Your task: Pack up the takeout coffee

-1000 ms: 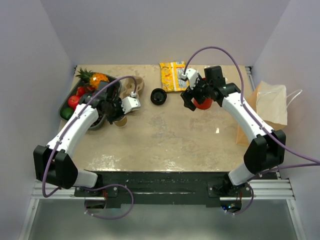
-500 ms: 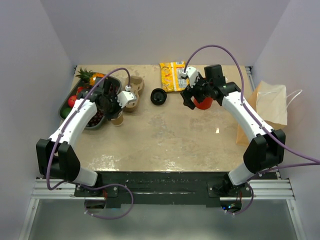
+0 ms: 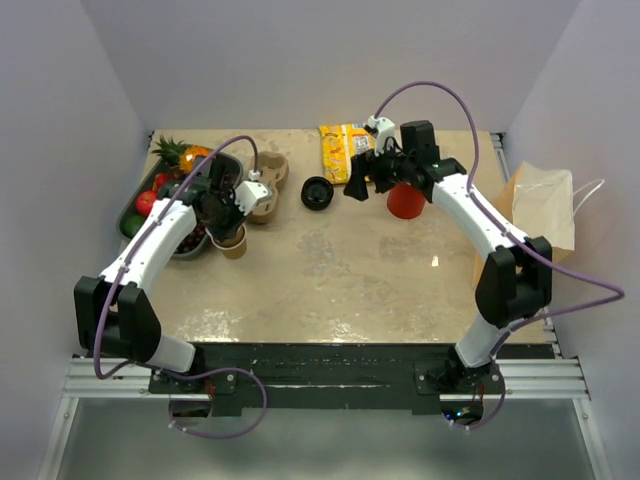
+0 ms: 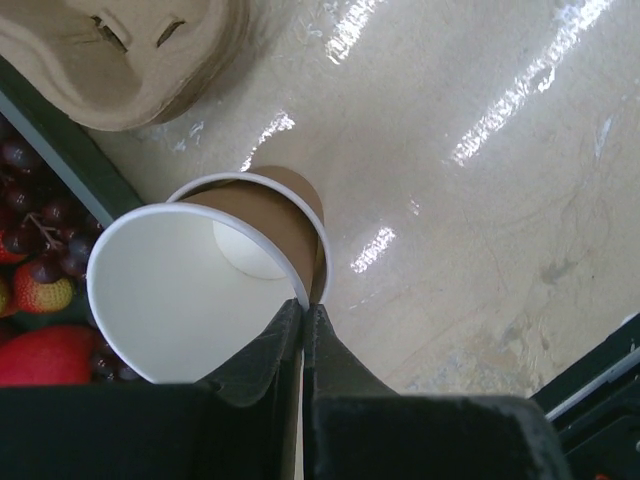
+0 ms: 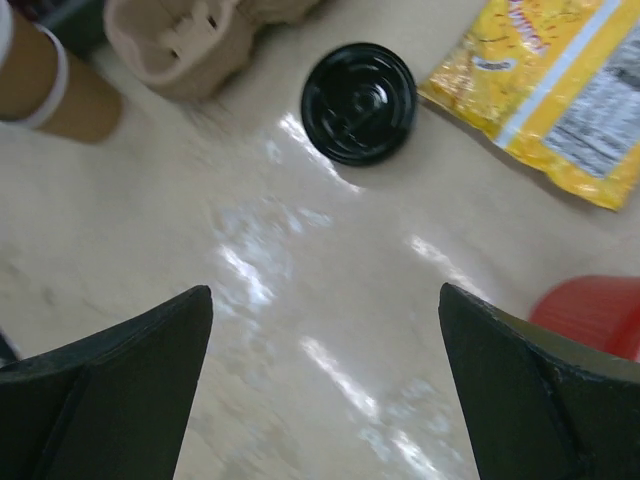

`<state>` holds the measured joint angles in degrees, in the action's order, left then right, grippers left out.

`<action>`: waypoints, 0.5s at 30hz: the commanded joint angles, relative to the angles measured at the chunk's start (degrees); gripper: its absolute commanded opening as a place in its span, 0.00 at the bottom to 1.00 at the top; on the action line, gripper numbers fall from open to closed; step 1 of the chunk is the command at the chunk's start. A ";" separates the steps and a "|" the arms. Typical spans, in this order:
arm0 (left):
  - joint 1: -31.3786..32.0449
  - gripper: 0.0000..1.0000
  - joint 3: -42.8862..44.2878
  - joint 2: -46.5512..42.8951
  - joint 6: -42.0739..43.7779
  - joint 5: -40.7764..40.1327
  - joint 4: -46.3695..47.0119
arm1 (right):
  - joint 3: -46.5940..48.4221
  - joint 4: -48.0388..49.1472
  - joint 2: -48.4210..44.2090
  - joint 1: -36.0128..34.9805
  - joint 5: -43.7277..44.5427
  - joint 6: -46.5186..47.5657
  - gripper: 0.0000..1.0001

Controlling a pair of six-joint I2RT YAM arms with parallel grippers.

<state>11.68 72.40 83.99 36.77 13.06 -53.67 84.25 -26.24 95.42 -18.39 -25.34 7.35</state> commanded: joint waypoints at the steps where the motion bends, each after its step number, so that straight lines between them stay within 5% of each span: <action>1: -0.17 0.00 -2.09 -2.77 -6.45 -1.98 4.19 | 5.30 13.32 8.87 -2.34 -10.86 -24.75 0.99; 15: 0.97 0.00 25.76 0.21 -7.52 0.90 -13.29 | 11.38 13.77 10.77 -4.46 -11.75 -24.24 0.99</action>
<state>12.23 90.94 83.37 29.50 10.50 -58.24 92.88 -14.61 111.28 -23.31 -35.68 -16.27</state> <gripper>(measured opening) 0.058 0.986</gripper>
